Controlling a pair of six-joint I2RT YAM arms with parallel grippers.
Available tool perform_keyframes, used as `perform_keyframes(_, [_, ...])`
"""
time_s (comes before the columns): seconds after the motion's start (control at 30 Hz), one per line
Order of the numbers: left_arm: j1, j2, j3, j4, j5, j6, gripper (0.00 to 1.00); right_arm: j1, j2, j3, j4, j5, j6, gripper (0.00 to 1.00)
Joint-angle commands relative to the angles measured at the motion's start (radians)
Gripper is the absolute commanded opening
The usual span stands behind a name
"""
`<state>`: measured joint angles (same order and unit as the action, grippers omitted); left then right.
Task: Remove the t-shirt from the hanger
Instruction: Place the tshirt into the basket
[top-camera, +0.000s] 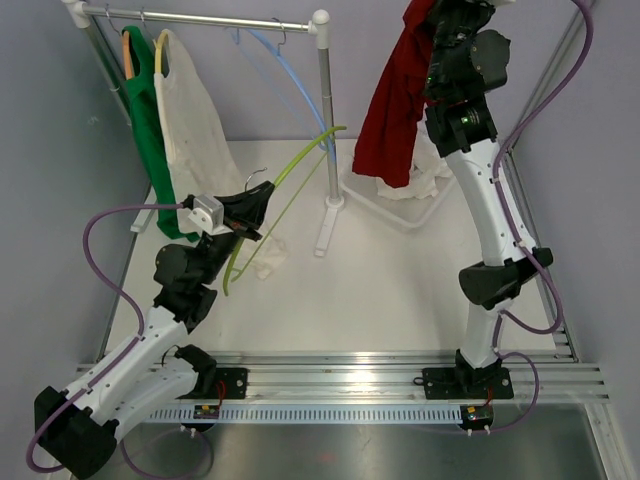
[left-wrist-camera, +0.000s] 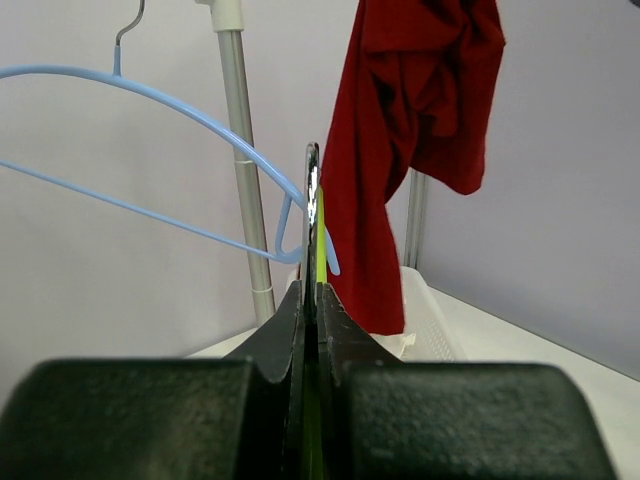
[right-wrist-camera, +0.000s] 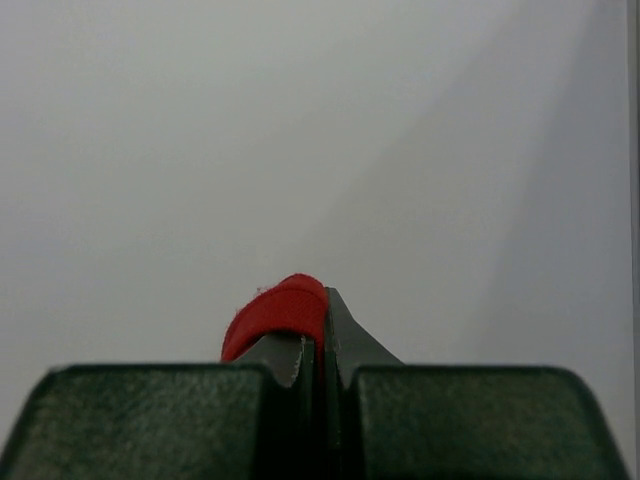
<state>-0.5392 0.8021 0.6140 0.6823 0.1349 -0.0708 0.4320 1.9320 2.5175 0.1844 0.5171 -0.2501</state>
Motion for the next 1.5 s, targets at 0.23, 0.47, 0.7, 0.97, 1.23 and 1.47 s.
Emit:
perform_keyframes(0.23, [-0.007, -0.015, 0.013, 0.069, 0.022, 0.005, 0.0, -0.076, -0.151, -0.473, 0.378, 0.067, 0.126, 0.0])
perform_keyframes(0.47, [-0.008, -0.021, 0.009, 0.068, 0.019, 0.008, 0.0, -0.102, -0.166, -0.673, 0.653, 0.262, 0.114, 0.0])
perform_keyframes(0.7, [-0.01, -0.017, 0.012, 0.062, 0.023, 0.008, 0.0, -0.121, -0.205, -0.739, 0.704, 0.314, 0.14, 0.0])
perform_keyframes(0.97, [-0.011, -0.03, 0.003, 0.063, 0.035, -0.01, 0.0, -0.145, -0.278, -0.986, 0.629, 0.258, 0.403, 0.0])
perform_keyframes(1.23, [-0.013, -0.053, -0.005, 0.051, 0.045, -0.024, 0.0, -0.168, -0.174, -1.279, 0.667, 0.254, 0.629, 0.0])
perform_keyframes(1.47, [-0.015, -0.046, -0.002, 0.056, 0.06, -0.037, 0.0, -0.168, -0.021, -1.376, 0.747, 0.23, 0.629, 0.0])
